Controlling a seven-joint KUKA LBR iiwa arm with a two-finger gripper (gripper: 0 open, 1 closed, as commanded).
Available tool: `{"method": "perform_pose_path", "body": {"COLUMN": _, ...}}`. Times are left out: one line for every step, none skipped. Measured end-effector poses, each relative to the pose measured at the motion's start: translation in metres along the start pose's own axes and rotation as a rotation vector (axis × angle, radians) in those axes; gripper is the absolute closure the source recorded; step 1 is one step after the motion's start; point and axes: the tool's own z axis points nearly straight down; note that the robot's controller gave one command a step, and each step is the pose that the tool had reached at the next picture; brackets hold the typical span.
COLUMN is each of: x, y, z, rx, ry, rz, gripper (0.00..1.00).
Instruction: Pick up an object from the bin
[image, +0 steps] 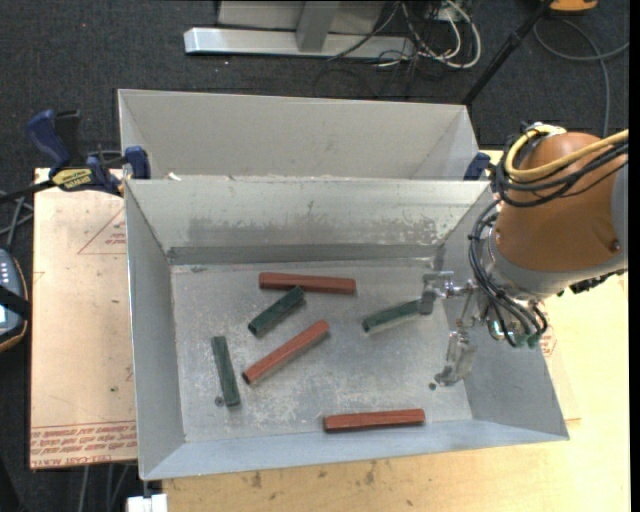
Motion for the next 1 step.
{"method": "perform_pose_path", "body": {"x": -0.0016, "y": 0.0001, "z": -0.0035, "rx": 0.001, "ry": -0.008, "rz": -0.002, "gripper": 0.0}}
